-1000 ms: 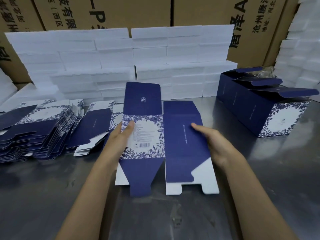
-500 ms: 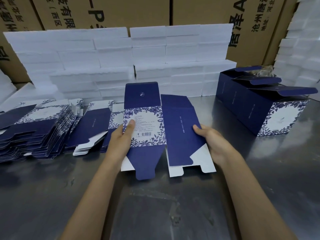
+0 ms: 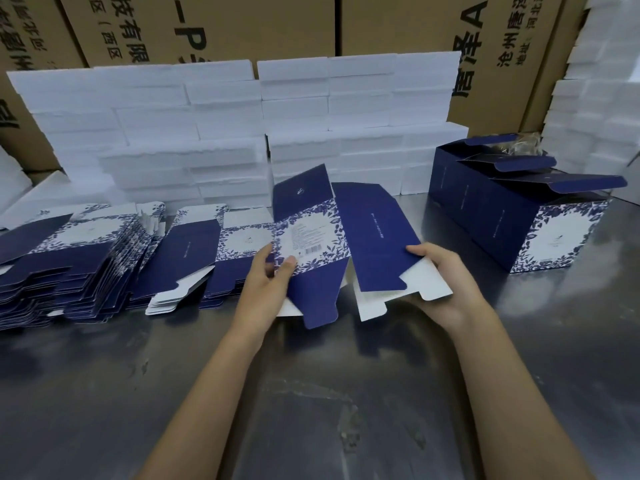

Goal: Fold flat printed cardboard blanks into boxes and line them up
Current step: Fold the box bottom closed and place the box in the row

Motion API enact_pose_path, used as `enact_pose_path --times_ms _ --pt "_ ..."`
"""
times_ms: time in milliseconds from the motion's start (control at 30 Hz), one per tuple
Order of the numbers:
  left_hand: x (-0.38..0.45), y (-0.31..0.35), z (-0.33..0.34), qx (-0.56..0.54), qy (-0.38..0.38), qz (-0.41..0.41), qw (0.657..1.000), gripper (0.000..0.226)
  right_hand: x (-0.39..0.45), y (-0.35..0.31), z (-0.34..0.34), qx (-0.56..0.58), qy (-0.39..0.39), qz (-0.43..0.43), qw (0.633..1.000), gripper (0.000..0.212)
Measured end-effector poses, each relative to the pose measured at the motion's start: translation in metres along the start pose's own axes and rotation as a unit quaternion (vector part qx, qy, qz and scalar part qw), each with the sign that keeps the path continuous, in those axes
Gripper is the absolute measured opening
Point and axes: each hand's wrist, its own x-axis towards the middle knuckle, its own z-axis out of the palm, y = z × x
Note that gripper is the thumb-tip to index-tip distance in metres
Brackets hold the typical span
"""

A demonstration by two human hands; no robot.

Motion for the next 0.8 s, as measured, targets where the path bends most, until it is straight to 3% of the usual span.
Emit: enact_pose_path --times_ms 100,200,267,367,500,600,700,800 --pt "-0.006 0.002 0.01 0.057 -0.041 0.053 0.996 0.062 0.0 -0.001 0.0 0.029 -0.011 -0.031 0.999 0.029" --pt "-0.011 0.004 0.016 0.051 -0.098 0.045 0.993 0.061 0.0 0.0 0.003 0.033 -0.042 -0.063 0.997 0.025" --pt "-0.012 0.002 0.016 0.072 -0.128 0.049 0.988 0.064 0.0 0.002 0.005 0.055 -0.049 -0.064 0.995 0.035" --pt "-0.017 0.004 0.017 0.067 -0.156 0.063 0.984 0.079 0.0 0.005 0.009 0.06 -0.069 -0.063 0.994 0.034" --pt "-0.021 0.008 0.018 0.025 -0.118 0.133 0.984 0.087 0.004 0.011 0.017 -0.045 -0.148 -0.077 0.985 0.044" --pt "-0.023 0.015 0.015 0.016 -0.095 0.184 0.978 0.073 0.005 0.015 0.022 -0.162 -0.168 -0.087 0.969 0.069" --pt "-0.024 0.018 0.013 0.004 -0.052 0.189 0.981 0.049 0.004 0.02 0.028 -0.256 -0.17 -0.096 0.947 0.077" --pt "-0.026 0.022 0.013 0.005 -0.035 0.195 0.98 0.048 0.002 0.022 0.031 -0.294 -0.164 -0.101 0.936 0.084"
